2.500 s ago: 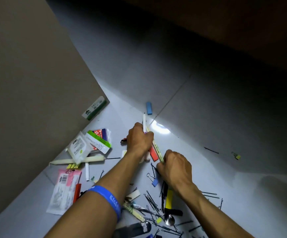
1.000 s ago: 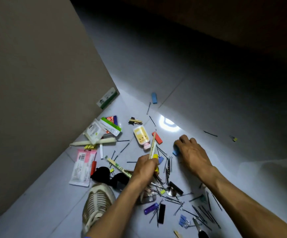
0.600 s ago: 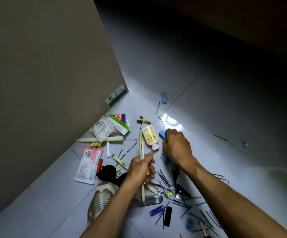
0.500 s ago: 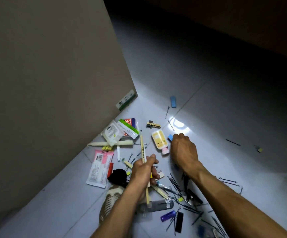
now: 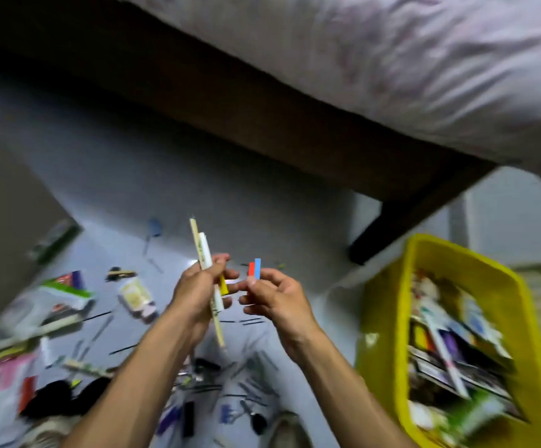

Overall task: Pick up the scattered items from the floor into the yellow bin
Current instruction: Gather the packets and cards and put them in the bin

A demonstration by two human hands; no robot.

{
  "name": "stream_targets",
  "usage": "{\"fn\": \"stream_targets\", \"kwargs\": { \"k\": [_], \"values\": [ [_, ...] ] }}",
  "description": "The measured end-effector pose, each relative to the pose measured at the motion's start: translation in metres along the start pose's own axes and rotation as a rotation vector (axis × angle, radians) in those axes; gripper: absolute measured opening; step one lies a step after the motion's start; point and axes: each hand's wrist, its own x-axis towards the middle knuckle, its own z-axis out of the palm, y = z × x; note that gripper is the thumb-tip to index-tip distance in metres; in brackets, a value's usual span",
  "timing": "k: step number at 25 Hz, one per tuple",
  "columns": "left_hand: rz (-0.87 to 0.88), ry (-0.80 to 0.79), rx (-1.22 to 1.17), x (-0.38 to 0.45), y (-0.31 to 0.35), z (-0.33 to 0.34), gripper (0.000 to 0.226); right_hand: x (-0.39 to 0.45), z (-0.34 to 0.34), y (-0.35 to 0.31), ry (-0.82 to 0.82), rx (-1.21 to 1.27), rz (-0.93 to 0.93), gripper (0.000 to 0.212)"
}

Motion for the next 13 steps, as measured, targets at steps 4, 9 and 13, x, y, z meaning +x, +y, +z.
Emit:
{"fn": "stream_targets", "kwargs": {
  "k": [4, 9, 13],
  "values": [
    [-0.043, -0.311, 0.126, -0.065, -0.003, 0.114, 0.022, -0.076, -0.099, -0.028, 0.269, 0.074, -0.113, 0.013],
    [-0.191, -0.49, 0.09, -0.117, -0.043, 0.228, 0.025, -0.139, -0.2, -0.025, 0.594, 0.024, -0.166, 0.019],
    [-0.244, -0.504, 0.19, -0.129, -0.088, 0.28, 0.032, -0.157, -0.265, -0.015, 0.761, -0.216, -0.162, 0.024]
  ]
}}
